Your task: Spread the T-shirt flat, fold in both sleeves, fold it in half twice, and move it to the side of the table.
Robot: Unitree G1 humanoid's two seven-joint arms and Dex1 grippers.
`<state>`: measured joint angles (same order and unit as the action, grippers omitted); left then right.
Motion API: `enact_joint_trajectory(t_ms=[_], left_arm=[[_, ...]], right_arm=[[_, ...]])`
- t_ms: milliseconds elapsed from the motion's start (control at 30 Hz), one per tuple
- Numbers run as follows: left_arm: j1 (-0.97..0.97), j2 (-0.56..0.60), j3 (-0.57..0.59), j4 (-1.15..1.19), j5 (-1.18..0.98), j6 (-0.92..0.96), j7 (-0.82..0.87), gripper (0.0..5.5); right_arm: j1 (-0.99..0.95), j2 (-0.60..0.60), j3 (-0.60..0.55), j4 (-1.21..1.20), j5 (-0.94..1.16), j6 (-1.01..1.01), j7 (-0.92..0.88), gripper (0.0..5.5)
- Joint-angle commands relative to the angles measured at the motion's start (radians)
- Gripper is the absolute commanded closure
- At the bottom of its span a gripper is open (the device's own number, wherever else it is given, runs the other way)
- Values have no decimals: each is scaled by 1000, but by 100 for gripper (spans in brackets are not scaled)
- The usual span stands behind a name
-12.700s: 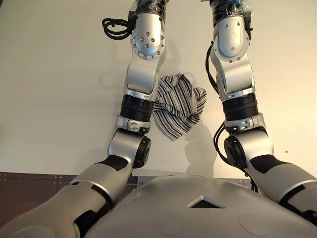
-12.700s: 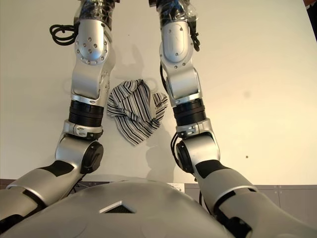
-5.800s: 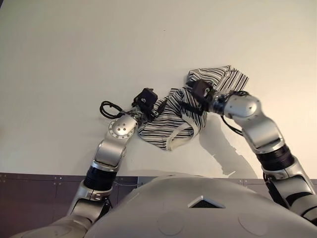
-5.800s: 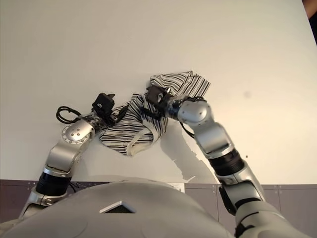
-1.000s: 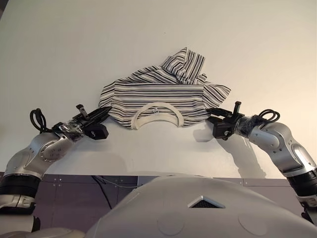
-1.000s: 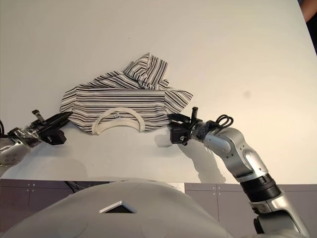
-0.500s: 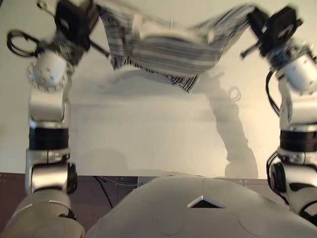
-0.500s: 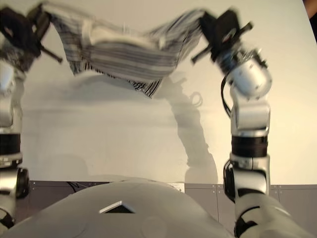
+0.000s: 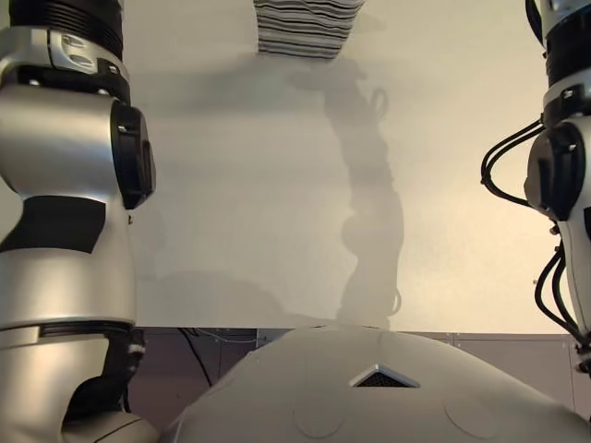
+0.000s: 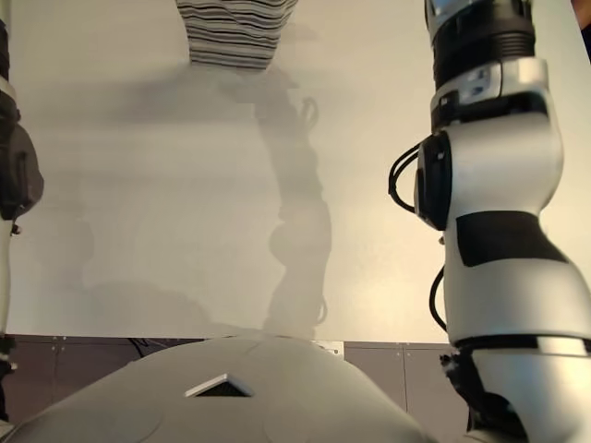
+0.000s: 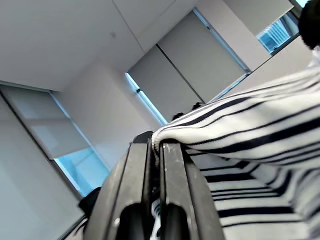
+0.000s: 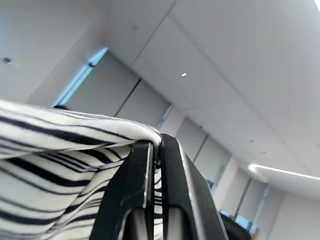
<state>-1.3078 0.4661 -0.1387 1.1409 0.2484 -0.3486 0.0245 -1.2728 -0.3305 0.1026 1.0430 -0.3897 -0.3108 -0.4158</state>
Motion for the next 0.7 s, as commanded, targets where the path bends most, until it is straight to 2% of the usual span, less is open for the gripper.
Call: enact_joint_trajectory(t_ms=[33, 233, 367, 433, 500, 633, 700], left_arm=[[-51, 22, 18, 34, 20, -34, 51, 540], [-6, 6, 10, 56, 38, -56, 27, 540], [112, 32, 53, -57, -67, -95, -225, 540], [152, 49, 80, -109, -105, -69, -284, 540], [120, 56, 89, -92, -90, -47, -238, 540], [-7, 32, 51, 28, 14, 2, -4, 540], [-45, 11, 38, 70, 43, 8, 58, 540]], right_arm=[[-24, -19, 7, 26, -19, -55, -63, 537], [-13, -21, 7, 66, -15, -56, -43, 537], [85, -12, -79, -34, 186, -74, 293, 537], [90, -25, -121, -63, 249, -53, 358, 537], [57, -39, -128, -46, 238, -53, 321, 537], [-17, -28, -116, 64, 176, -47, 135, 537], [-47, -11, -109, 110, 155, -46, 71, 537]])
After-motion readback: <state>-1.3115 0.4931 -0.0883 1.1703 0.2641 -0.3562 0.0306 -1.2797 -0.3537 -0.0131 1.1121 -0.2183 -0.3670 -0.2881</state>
